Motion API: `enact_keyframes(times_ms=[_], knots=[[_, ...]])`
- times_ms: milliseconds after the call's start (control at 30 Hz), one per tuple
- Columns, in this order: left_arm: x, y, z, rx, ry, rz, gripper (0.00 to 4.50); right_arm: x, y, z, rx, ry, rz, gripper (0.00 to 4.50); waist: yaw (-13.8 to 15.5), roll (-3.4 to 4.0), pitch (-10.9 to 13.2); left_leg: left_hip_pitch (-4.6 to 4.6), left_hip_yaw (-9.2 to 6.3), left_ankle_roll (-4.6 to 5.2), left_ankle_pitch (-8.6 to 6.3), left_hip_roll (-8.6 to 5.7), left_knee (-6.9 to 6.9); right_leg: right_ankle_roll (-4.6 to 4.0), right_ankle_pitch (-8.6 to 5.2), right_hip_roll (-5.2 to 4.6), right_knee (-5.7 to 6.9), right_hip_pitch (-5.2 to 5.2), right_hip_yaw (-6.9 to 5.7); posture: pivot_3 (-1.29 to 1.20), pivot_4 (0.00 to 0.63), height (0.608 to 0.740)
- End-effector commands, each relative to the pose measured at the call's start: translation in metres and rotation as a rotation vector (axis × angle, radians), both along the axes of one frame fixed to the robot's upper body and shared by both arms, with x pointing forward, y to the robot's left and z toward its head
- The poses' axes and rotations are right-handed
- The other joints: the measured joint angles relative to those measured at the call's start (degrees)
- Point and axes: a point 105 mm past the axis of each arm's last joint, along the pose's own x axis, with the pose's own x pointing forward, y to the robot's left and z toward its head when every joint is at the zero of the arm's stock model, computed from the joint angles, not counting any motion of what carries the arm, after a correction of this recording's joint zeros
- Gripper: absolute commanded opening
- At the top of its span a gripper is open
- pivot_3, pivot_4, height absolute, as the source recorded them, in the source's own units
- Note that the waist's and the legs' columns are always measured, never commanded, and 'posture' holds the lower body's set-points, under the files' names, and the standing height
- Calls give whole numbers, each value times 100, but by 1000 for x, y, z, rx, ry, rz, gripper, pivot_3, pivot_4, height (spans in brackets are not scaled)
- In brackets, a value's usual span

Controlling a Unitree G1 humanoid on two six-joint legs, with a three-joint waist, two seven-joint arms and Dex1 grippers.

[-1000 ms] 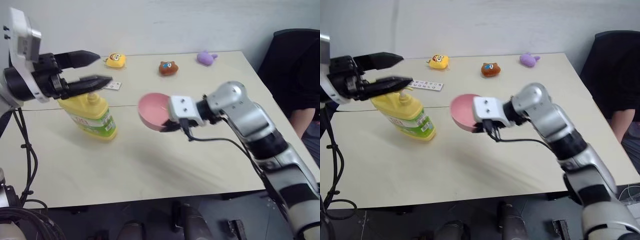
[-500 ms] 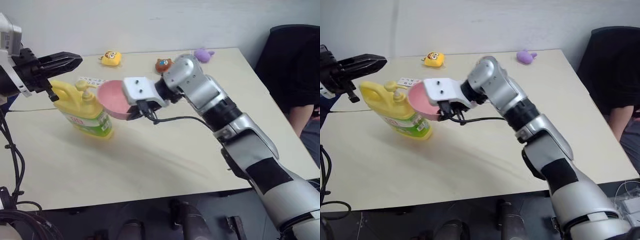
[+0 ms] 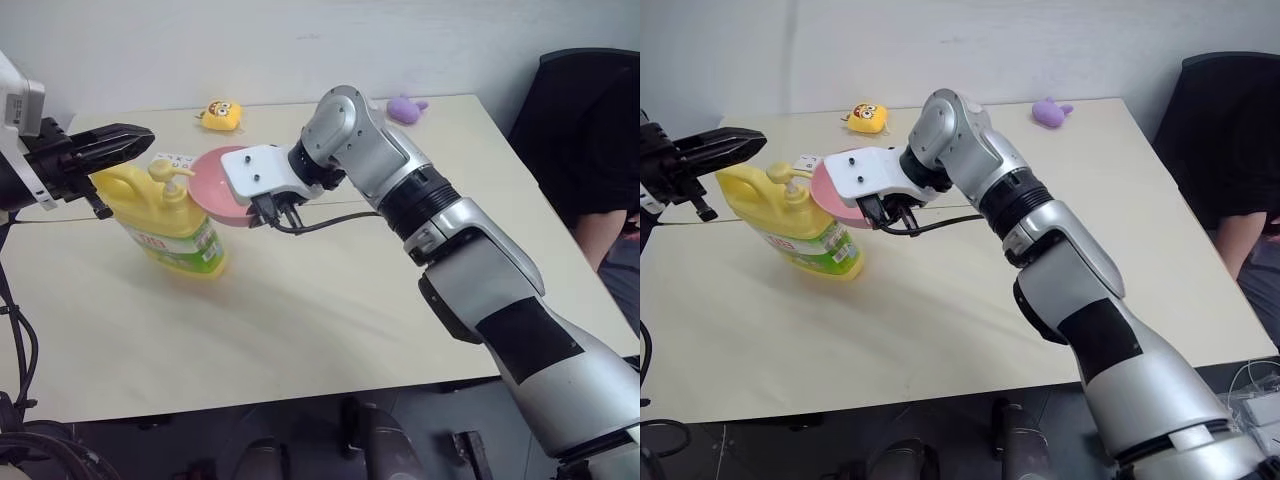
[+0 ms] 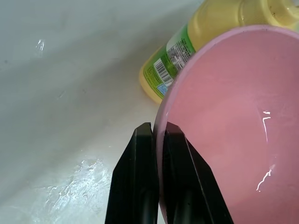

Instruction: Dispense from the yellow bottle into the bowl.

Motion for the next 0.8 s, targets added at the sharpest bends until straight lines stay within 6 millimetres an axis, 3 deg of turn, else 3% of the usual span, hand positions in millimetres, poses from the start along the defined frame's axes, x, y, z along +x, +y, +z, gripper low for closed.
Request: enact_keyframes(times_ms=[33, 267, 800], knots=[[-1, 9, 11, 21, -55, 64, 211, -7, 10, 26, 47, -62, 41, 0, 0, 0, 0, 0, 0, 0, 0, 0, 0, 0, 0, 0, 0, 0, 0, 0, 150, 740], [-1, 7, -4, 60, -15, 46, 211, -10, 13, 36, 57, -64, 54, 0, -12, 0, 0, -1, 0, -1, -1, 3, -2, -1, 0, 0, -1, -1, 1, 0, 150, 740], [17, 3, -35, 182, 63, 54, 211, -18, 18, 38, 53, -23, 87, 0, -4, 0, 0, 1, 1, -1, -1, 3, -1, -1, -1, 0, 3, -1, 1, 0, 150, 740]])
